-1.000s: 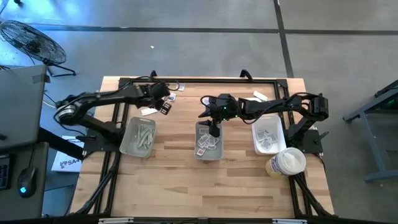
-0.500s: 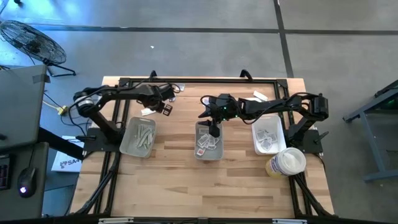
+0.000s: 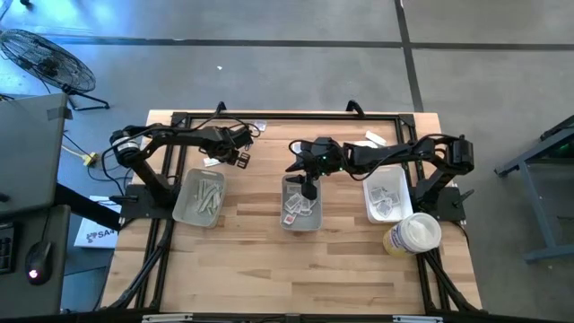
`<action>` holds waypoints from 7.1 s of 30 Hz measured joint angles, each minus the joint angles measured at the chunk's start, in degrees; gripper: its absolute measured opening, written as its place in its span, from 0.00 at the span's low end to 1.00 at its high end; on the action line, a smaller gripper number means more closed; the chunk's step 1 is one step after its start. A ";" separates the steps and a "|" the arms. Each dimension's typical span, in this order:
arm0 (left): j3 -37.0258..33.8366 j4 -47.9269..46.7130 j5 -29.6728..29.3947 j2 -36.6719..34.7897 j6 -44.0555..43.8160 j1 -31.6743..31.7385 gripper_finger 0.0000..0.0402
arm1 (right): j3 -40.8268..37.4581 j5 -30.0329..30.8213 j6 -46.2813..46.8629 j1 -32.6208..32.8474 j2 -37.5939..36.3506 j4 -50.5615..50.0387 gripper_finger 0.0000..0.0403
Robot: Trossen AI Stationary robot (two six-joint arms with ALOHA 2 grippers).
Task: Pick & Place First Aid Supplies
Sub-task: Put the bandage pack into the left gray bin, then put the alcohol pad into the white bin
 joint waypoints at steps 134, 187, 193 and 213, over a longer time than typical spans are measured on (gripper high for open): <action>-7.98 2.37 23.34 -46.51 18.49 -4.83 0.27 | 0.00 0.66 3.18 2.34 -0.04 3.38 0.35; -7.88 44.32 16.92 2.82 40.38 9.78 0.41 | 0.02 8.98 -0.39 2.32 -5.42 -8.87 0.35; -7.88 44.41 16.78 2.93 38.96 9.75 0.19 | 0.02 8.96 0.02 2.33 -5.42 -8.85 0.35; -8.12 46.72 47.77 -9.53 34.46 1.61 0.01 | 0.02 7.72 0.44 2.74 -5.25 -3.90 0.35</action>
